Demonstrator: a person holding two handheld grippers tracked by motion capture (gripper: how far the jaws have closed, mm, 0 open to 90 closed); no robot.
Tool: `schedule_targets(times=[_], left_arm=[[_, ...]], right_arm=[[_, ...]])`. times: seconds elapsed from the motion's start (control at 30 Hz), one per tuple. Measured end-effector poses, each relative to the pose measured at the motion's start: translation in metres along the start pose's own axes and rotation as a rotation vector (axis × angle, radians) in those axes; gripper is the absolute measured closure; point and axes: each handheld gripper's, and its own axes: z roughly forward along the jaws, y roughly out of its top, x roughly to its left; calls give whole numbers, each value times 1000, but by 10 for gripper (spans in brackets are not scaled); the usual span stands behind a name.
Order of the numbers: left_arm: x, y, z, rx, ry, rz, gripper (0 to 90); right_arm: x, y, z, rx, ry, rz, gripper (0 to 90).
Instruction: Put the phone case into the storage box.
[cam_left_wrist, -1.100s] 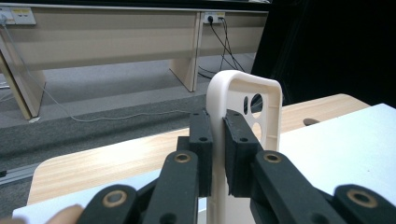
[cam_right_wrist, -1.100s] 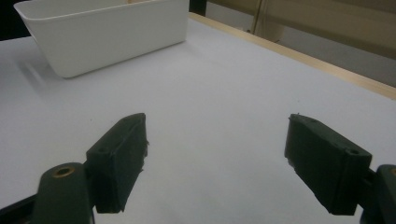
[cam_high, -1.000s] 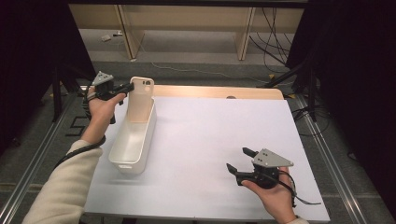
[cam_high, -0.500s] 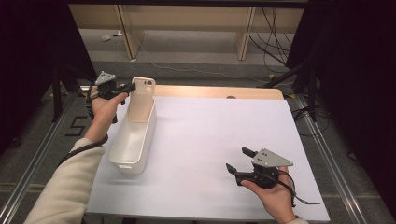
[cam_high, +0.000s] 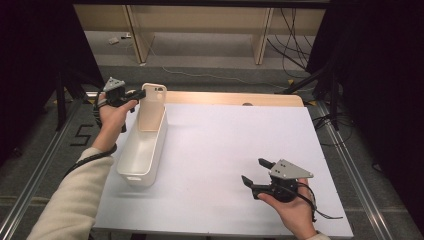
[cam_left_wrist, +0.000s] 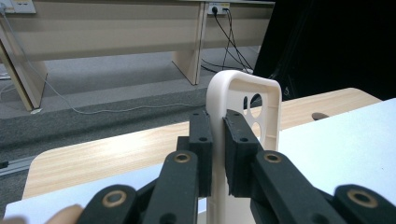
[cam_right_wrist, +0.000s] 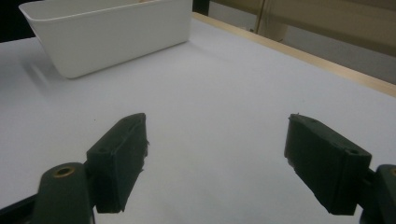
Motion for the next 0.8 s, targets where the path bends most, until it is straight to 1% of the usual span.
schedule_targets(times=[0.03,0.07,0.13,0.2,0.23,0.27,0.4,0.47,0.5,0.53,0.63,0.7,0.73,0.8], left_arm=[[0,-1,1,2,-2,-1,824],[0,-1,1,2,-2,-1,824],[0,-2,1,2,-4,-3,824],[1,-3,1,5,-2,-2,824],[1,-3,2,4,-4,-5,823],[1,-5,2,8,-6,-1,823],[4,-7,3,5,0,-9,823],[5,-9,3,6,-1,-10,823],[5,-9,4,10,-1,-10,823],[5,-11,4,14,-1,-10,823],[5,-12,6,16,2,-10,822],[6,-14,6,17,-3,-14,822],[6,-14,7,17,0,-17,822],[6,-13,6,16,2,-17,821]], right_arm=[[0,0,0,0,1,1,225],[0,0,1,-16,8,2,225],[0,0,0,0,0,0,225],[0,0,0,0,1,0,225],[0,0,1,1,2,-1,226],[0,-1,2,-13,8,2,226],[1,-1,2,-3,20,18,227],[1,-1,2,-10,14,13,228],[1,-1,2,-2,17,17,227],[-1,-1,2,-10,12,3,228],[-1,-2,3,-9,9,1,228],[-1,-2,3,-10,8,0,228],[0,-1,2,-7,11,9,228],[0,-1,2,-7,13,8,229]])
